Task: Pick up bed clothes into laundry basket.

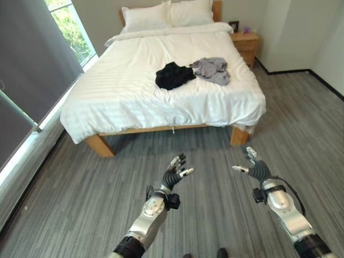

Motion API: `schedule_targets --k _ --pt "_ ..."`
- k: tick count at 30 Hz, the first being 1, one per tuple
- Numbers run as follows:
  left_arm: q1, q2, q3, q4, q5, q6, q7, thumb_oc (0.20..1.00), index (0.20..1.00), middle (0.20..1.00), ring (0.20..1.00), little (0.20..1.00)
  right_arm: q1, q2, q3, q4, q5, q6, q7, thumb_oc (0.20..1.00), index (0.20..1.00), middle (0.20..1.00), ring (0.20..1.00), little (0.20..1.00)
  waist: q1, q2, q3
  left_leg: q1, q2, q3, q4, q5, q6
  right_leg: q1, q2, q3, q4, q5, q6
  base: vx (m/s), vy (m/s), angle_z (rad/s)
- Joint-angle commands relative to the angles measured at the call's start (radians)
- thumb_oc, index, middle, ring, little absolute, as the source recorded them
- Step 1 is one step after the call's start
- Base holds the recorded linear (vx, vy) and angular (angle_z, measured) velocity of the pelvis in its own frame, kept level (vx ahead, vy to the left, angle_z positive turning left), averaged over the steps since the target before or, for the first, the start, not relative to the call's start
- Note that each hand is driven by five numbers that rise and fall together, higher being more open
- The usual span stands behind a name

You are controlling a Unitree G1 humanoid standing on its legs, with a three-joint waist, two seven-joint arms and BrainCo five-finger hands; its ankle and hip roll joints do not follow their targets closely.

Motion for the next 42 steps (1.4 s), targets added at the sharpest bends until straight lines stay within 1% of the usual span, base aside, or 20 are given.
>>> schedule_targets --k 1,5,7,9,10,12,14,15,17,19,22,24,26,27,28,29,32,34,37,42 --pt "-0.051 0.036 0.074 -0.094 0.049 -0.078 -0.002 1.0 1.0 1.0 1.0 1.0 -0.01 -0.002 -0.043 -0.113 0.007 -0.054 -0.009 1.0 1.0 1.0 1.0 1.0 -0.004 -0.031 0.038 0.017 -0.017 -0.042 -0.005 0.005 -0.034 -0.005 -0.021 0.069 -0.008 0.044 0.05 0.02 -0.06 0.1" --pt "-0.04 0.042 0.084 -0.167 0.072 -0.1 -0.011 1.0 1.0 1.0 1.0 1.0 0.025 0.03 -0.04 -0.18 0.042 -0.071 0.018 1.0 1.0 1.0 1.0 1.0 -0.006 -0.046 0.073 -0.001 0.007 0.012 0.142 -0.022 -0.056 0.019 -0.01 0.091 -0.002 0.017 0.037 0.06 -0.087 0.0" --pt "-0.038 0.017 0.076 -0.177 0.054 -0.106 -0.009 1.0 1.0 1.0 1.0 1.0 0.059 0.025 -0.027 -0.213 0.024 -0.079 0.027 1.0 1.0 1.0 1.0 1.0 0.014 -0.063 0.136 -0.161 0.01 0.024 0.425 0.106 -0.112 0.054 -0.011 0.095 -0.007 0.015 0.013 -0.03 -0.106 -0.38" --pt "-0.048 -0.009 0.061 -0.161 0.037 -0.112 0.006 1.0 1.0 1.0 1.0 1.0 0.048 0.018 -0.008 -0.207 0.003 -0.074 0.015 1.0 1.0 1.0 1.0 1.0 0.027 -0.085 0.174 -0.29 -0.02 0.032 0.597 0.141 -0.097 0.061 -0.014 0.106 -0.009 0.007 -0.01 -0.01 -0.163 -0.34" --pt "-0.051 -0.019 0.054 -0.155 0.025 -0.118 0.008 1.0 1.0 1.0 1.0 1.0 0.035 0.014 0.003 -0.203 -0.019 -0.067 0.008 1.0 1.0 1.0 1.0 1.0 0.035 -0.087 0.173 -0.347 -0.034 0.056 0.622 0.113 -0.076 0.061 -0.008 0.126 -0.011 -0.003 -0.014 0.12 -0.177 -0.38" --pt "-0.047 -0.026 0.048 -0.152 0.014 -0.123 0.009 1.0 1.0 1.0 1.0 1.0 0.027 0.015 0.012 -0.209 -0.04 -0.062 0.002 1.0 1.0 1.0 1.0 1.0 0.045 -0.089 0.173 -0.382 -0.038 0.077 0.6 0.102 -0.068 0.07 -0.003 0.145 -0.013 -0.013 -0.015 0.25 -0.026 -0.6" --pt "-0.032 -0.048 0.028 -0.129 -0.05 -0.124 -0.004 1.0 1.0 1.0 1.0 1.0 0.012 0.004 0.035 -0.213 -0.065 -0.06 0.007 1.0 1.0 1.0 1.0 1.0 0.074 -0.063 0.149 -0.382 -0.038 0.129 0.331 0.098 -0.039 0.118 0.041 0.193 -0.036 -0.051 -0.013 0.46 0.027 -0.81" --pt "-0.032 -0.049 0.027 -0.128 -0.052 -0.125 -0.005 1.0 1.0 1.0 1.0 1.0 0.013 0.003 0.035 -0.212 -0.065 -0.061 0.007 1.0 1.0 1.0 1.0 1.0 0.077 -0.066 0.151 -0.37 -0.042 0.134 0.316 0.103 -0.037 0.123 0.035 0.197 -0.036 -0.053 -0.012 0.36 0.029 -0.78" --pt "-0.021 -0.056 0.012 -0.113 -0.064 -0.125 -0.011 1.0 1.0 1.0 1.0 1.0 -0.011 -0.01 0.046 -0.19 -0.077 -0.058 -0.001 1.0 1.0 1.0 1.0 1.0 0.106 -0.049 0.142 -0.388 -0.031 0.169 0.128 0.175 -0.054 0.177 0.057 0.226 -0.043 -0.091 -0.012 0.42 0.025 -0.7" --pt "0.003 -0.057 0.009 -0.109 -0.076 -0.124 -0.023 1.0 1.0 1.0 1.0 1.0 -0.018 -0.013 0.052 -0.184 -0.096 -0.056 0.006 1.0 1.0 1.0 1.0 1.0 0.123 -0.046 0.121 -0.376 -0.026 0.179 0.027 0.188 -0.039 0.226 0.066 0.245 -0.043 -0.121 -0.007 0.6 0.068 -0.33" --pt "0.027 -0.055 0.004 -0.107 -0.075 -0.119 -0.017 1.0 1.0 1.0 1.0 1.0 -0.003 0.017 0.073 -0.179 -0.123 -0.058 0.004 1.0 1.0 1.0 1.0 1.0 0.141 -0.068 0.093 -0.327 -0.056 0.165 0.026 0.198 0.001 0.234 0.049 0.241 0.053 -0.126 0.018 0.48 0.076 -0.62" --pt "0.022 -0.047 -0.006 -0.113 -0.083 -0.115 -0.016 1.0 1.0 1.0 1.0 1.0 -0.002 0.032 0.078 -0.173 -0.124 -0.058 0.002 1.0 1.0 1.0 1.0 1.0 0.14 -0.095 0.088 -0.27 -0.074 0.165 0.023 0.167 0.024 0.197 0.031 0.22 0.217 -0.025 0.097 0.33 0.035 -0.49" --pt "0.005 -0.034 -0.015 -0.119 -0.068 -0.107 -0.018 1.0 1.0 1.0 1.0 1.0 -0.013 0.033 0.08 -0.185 -0.129 -0.055 0.007 1.0 1.0 1.0 1.0 1.0 0.115 -0.081 0.095 -0.203 -0.063 0.159 0.015 0.138 0.035 0.129 0.04 0.217 0.43 0.123 0.176 0.31 0.062 -0.12" --pt "0.005 -0.034 -0.015 -0.119 -0.068 -0.107 -0.018 1.0 1.0 1.0 1.0 1.0 -0.013 0.034 0.08 -0.185 -0.129 -0.055 0.007 1.0 1.0 1.0 1.0 1.0 0.113 -0.083 0.096 -0.202 -0.066 0.158 0.016 0.138 0.036 0.13 0.037 0.215 0.432 0.12 0.177 0.45 0.134 0.24" --pt "-0.015 -0.014 -0.018 -0.127 -0.045 -0.108 -0.017 1.0 1.0 1.0 1.0 1.0 -0.02 0.037 0.07 -0.192 -0.129 -0.053 0.008 1.0 1.0 1.0 1.0 1.0 0.084 -0.038 0.107 -0.116 -0.03 0.131 -0.003 0.114 0.039 0.033 0.066 0.183 0.596 0.175 0.191 0.51 0.14 0.4" --pt "-0.033 -0.008 -0.013 -0.128 -0.032 -0.11 -0.007 1.0 1.0 1.0 1.0 1.0 -0.027 0.038 0.06 -0.195 -0.128 -0.052 0.001 1.0 1.0 1.0 1.0 1.0 0.063 -0.02 0.119 -0.08 -0.02 0.11 -0.005 0.097 0.04 -0.035 0.051 0.137 0.659 0.132 0.174 0.7 0.156 0.54" --pt "-0.055 -0.003 -0.008 -0.135 -0.033 -0.11 -0.01 1.0 1.0 1.0 1.0 1.0 -0.035 0.028 0.032 -0.225 -0.131 -0.045 -0.01 1.0 1.0 1.0 1.0 1.0 0.016 -0.006 0.132 -0.007 -0.023 0.058 -0.005 0.051 0.029 -0.141 0.001 0.037 0.558 0.043 0.111 0.48 0.011 0.79" --pt "-0.053 -0.004 -0.007 -0.133 -0.036 -0.111 -0.025 1.0 1.0 1.0 1.0 1.0 -0.034 0.021 0.011 -0.231 -0.127 -0.047 -0.015 1.0 1.0 1.0 1.0 1.0 -0.01 -0.023 0.126 0.03 -0.042 0.03 -0.005 0.02 0.017 -0.167 0.0 0.028 0.379 0.018 0.091 0.49 -0.1 1.12" --pt "-0.049 -0.01 0.007 -0.112 -0.047 -0.109 -0.037 1.0 1.0 1.0 1.0 1.0 -0.034 0.019 -0.007 -0.233 -0.132 -0.041 -0.026 1.0 1.0 1.0 1.0 1.0 -0.053 -0.035 0.123 0.109 -0.041 -0.037 -0.005 -0.059 0.002 -0.211 -0.007 0.05 0.101 0.086 0.093 0.53 -0.167 0.8" --pt "-0.054 -0.014 0.035 -0.103 -0.052 -0.106 -0.066 1.0 1.0 1.0 1.0 1.0 -0.036 0.01 -0.022 -0.249 -0.185 -0.025 -0.027 1.0 1.0 1.0 1.0 1.0 -0.065 -0.034 0.115 0.247 -0.008 -0.074 -0.005 -0.179 -0.009 -0.256 -0.061 -0.055 -0.016 0.167 0.116 0.49 -0.171 0.6"
